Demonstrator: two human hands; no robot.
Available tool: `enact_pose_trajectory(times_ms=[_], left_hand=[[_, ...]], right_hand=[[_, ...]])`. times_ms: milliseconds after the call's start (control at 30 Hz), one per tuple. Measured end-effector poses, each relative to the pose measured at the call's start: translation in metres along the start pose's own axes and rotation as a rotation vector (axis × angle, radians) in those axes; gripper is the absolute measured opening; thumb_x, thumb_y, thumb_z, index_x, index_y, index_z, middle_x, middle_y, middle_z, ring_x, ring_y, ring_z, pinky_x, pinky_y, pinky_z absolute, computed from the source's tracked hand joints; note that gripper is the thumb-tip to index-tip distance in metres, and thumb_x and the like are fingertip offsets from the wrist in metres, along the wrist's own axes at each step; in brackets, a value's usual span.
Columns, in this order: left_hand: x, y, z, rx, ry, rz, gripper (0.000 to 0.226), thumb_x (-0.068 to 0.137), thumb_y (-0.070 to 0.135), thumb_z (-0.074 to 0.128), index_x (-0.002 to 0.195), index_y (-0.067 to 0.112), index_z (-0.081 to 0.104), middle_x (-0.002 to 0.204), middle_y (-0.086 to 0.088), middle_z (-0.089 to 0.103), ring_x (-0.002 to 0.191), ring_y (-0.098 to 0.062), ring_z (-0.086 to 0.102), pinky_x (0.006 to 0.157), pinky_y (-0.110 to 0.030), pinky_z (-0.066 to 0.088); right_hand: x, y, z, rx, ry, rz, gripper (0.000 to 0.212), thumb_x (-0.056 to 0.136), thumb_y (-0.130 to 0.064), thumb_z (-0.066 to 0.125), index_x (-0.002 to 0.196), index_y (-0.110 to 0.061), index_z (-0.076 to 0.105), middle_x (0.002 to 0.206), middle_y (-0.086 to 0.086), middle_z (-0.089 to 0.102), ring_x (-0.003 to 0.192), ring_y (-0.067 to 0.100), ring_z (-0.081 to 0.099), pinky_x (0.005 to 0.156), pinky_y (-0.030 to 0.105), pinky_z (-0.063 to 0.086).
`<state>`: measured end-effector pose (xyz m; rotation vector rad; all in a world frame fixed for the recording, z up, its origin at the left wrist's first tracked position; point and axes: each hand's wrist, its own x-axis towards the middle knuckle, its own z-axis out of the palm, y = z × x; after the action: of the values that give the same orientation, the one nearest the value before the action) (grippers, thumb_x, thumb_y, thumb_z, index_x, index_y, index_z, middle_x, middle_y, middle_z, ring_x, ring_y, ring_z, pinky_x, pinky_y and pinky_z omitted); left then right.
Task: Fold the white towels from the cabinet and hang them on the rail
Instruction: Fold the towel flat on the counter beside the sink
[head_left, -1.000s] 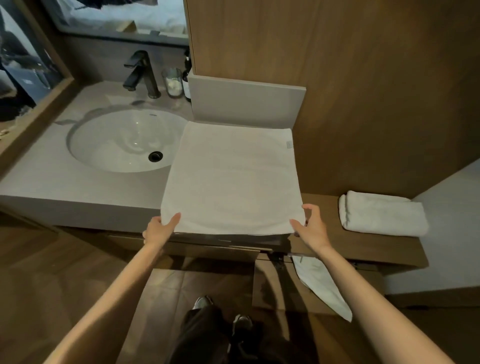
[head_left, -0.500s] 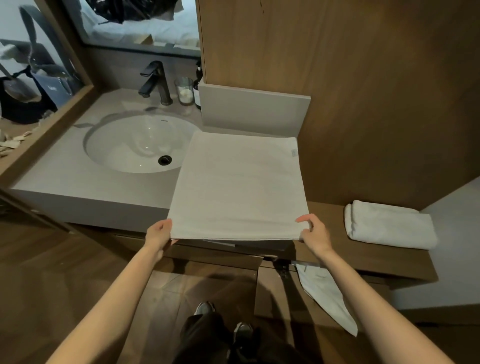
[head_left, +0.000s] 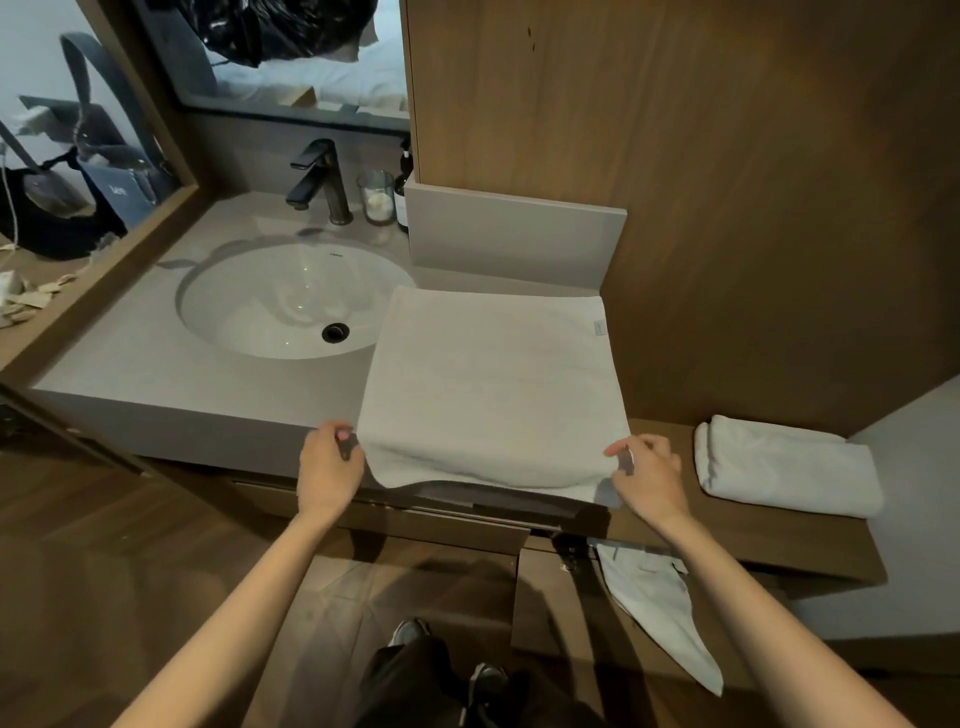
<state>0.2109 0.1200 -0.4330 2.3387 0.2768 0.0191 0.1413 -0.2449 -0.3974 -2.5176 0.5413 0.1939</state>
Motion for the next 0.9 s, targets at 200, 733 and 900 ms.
enact_pose_trajectory(times_ms=[200,733,900], left_hand=[[0.041,0.044,0.0,0.073,-0.107,0.391,0.031,0.094,0.01,0.054,0.123,0.015,0.06,0.126,-0.008,0.056,0.118,-0.024,0.051,0.103,-0.037,0.04],[0.147,0.084,0.073,0.616,-0.41,0.918,0.039,0.099,0.031,0.036,0.132,0.028,0.056,0.138,-0.013,0.053,0.12,-0.038,0.054,0.103,-0.054,0.038],[0.142,0.075,0.059,0.588,-0.312,0.942,0.022,0.085,0.027,0.059,0.104,0.028,0.069,0.095,-0.001,0.065,0.079,-0.023,0.062,0.069,-0.037,0.051]], right_hand=[[0.005,-0.049,0.01,-0.085,-0.026,-0.19,0.029,0.096,-0.015,0.05,0.122,-0.025,0.059,0.137,0.001,0.043,0.126,0.022,0.038,0.104,0.035,0.038],[0.021,-0.109,0.04,-0.36,-0.221,0.083,0.038,0.1,-0.019,0.041,0.138,-0.019,0.043,0.143,0.003,0.036,0.122,0.026,0.043,0.094,0.036,0.043],[0.04,-0.117,0.035,-0.401,-0.236,0.153,0.045,0.099,-0.014,0.033,0.144,-0.017,0.035,0.151,0.002,0.031,0.13,0.031,0.038,0.105,0.042,0.038]])
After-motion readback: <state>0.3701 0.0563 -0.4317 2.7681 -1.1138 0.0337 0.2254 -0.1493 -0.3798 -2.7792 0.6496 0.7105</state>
